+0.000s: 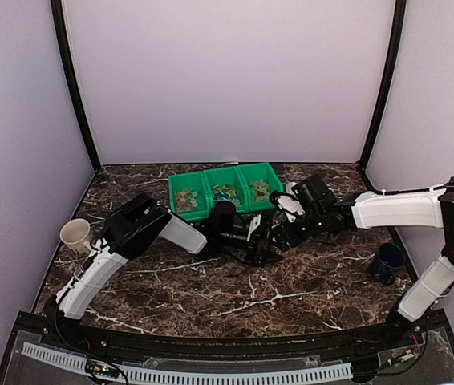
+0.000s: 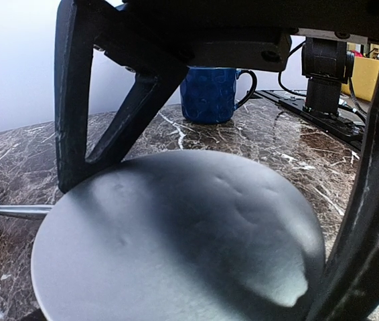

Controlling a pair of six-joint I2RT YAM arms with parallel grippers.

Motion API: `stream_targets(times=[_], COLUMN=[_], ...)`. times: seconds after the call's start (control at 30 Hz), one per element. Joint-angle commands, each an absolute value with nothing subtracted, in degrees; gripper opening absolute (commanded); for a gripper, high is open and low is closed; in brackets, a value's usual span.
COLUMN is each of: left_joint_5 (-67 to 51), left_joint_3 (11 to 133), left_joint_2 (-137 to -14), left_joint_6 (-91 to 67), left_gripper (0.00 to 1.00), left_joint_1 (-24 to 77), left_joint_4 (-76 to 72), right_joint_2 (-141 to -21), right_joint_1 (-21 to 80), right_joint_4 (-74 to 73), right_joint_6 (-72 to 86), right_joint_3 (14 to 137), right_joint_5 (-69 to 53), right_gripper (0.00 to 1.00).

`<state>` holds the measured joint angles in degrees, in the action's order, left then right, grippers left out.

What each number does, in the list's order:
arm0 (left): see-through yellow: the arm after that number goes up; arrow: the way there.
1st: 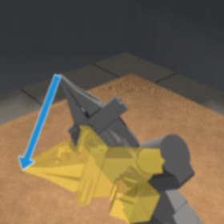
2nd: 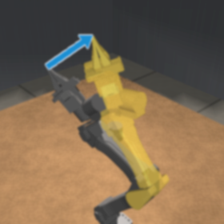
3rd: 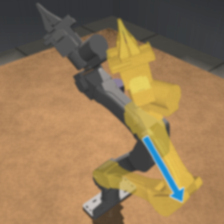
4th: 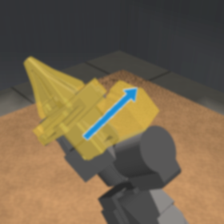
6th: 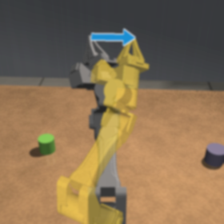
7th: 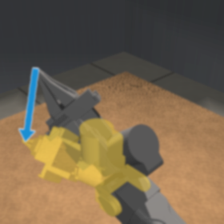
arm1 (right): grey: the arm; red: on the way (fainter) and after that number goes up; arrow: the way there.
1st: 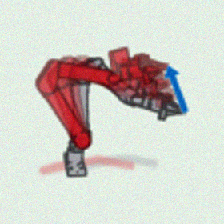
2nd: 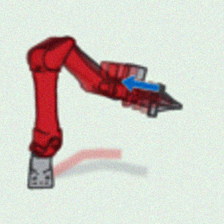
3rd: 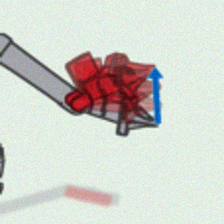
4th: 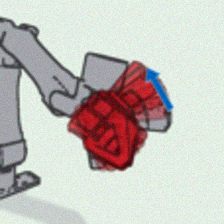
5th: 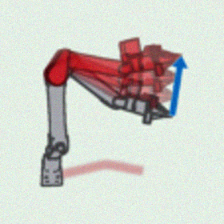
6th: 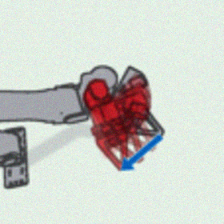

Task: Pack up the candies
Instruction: Place the box lid on the packing bottle.

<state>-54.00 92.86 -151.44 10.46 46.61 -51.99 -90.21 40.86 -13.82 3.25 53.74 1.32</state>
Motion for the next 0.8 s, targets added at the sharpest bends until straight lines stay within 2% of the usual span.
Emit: stream_targets(times=[0.0, 0.2, 0.77], left_joint_5=[-53.76, -53.59, -53.54], left_joint_3=[87.03, 86.92, 86.57], left_joint_2=[-160.22, -160.22, -160.07], left_joint_6=[18.91, 18.93, 18.64], left_gripper=[0.89, 0.89, 0.89], left_joint_1=[46.16, 46.19, 46.14], left_joint_4=[-37.78, -38.22, -38.58], right_joint_2=[-89.49, -87.19, -89.98], right_joint_1=[40.69, 40.69, 40.69], right_joint_4=[-15.22, -16.72, -11.74], right_joint_6=[2.85, 3.32, 3.91], right_joint_3=[54.92, 53.71, 51.17], right_joint_5=[2.74, 3.5, -0.15], right_gripper=[0.83, 0.84, 0.83])
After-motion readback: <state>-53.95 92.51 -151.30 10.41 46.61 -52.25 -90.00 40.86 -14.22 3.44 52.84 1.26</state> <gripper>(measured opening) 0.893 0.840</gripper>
